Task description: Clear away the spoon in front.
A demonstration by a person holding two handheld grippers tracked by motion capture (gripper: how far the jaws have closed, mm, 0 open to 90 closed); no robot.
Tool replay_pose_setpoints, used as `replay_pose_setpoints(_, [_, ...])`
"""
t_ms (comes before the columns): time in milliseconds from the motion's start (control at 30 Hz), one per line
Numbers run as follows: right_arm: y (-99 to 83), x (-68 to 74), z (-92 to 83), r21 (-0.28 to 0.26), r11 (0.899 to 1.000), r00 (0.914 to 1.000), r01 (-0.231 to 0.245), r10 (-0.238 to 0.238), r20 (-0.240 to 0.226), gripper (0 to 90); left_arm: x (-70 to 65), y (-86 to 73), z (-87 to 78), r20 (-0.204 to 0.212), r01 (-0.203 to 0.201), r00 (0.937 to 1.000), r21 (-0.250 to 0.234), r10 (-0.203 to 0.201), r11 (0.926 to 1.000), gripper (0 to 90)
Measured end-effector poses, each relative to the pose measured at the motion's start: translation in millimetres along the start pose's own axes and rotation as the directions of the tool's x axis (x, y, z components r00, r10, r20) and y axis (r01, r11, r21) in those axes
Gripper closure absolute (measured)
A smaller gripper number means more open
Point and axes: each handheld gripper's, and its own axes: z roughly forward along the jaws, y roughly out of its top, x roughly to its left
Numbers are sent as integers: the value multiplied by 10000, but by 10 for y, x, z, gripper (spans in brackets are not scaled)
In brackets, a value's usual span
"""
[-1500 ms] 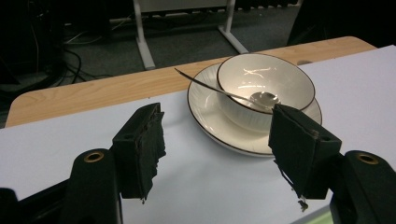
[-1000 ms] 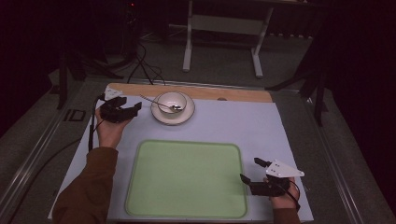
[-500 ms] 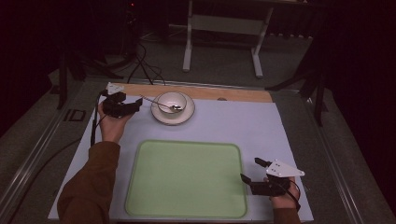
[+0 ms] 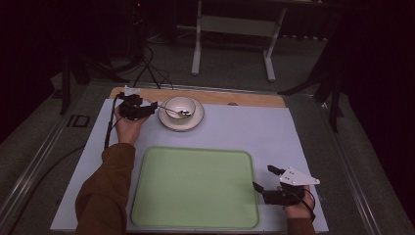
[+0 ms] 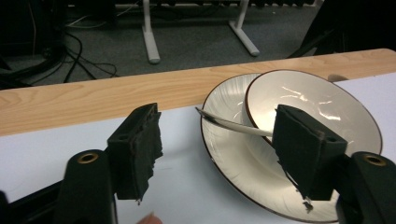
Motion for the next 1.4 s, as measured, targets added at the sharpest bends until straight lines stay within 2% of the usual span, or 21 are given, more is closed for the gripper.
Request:
replay_pose_setpoints(67, [-1,-4,-1,8,10000,10000,-15,15,0,170,-8,-17,53,34,46,10000,31,-46,10000,351])
replay_pose_setpoints(200, [-2,-8,-2,3,10000,10000,-13,13,-1,170,3,-41,124,188,385,9991,34,-386,9993,392])
replay_pose_setpoints(300, [-3,-10,-2,-13,10000,10000,-18,18,4,170,25,-35,140,580,939,9940,-194,-926,9954,432])
replay_pose_setpoints(433, [-2,-12,0,2,10000,10000,-12,12,5,170,28,-28,153,740,1224,9901,-354,-1195,9919,511])
replay_pose_setpoints(600, [-2,-16,-3,1,10000,10000,-29,29,9,170,-8,-31,126,837,1123,9905,-356,-1090,9930,650])
replay_pose_setpoints(833, [0,-6,11,51,10000,10000,19,-19,-17,170,-96,-16,17,1312,633,9896,-266,-593,9976,756])
replay_pose_setpoints(1000, [3,-3,17,89,9999,10000,72,-71,-49,170,-184,8,-74,1626,395,9862,-514,-306,9979,839])
replay_pose_setpoints(1100, [4,4,20,113,9999,9999,85,-84,-62,170,-221,29,-113,1611,301,9868,-707,-184,9970,877])
replay_pose_setpoints(1267, [6,8,22,98,9999,9999,104,-103,-71,170,-256,58,-187,1313,62,9913,-844,50,9964,881])
replay_pose_setpoints(1400, [8,12,23,97,9999,9999,119,-118,-82,170,-268,94,-277,1212,-65,9924,-1042,191,9945,882])
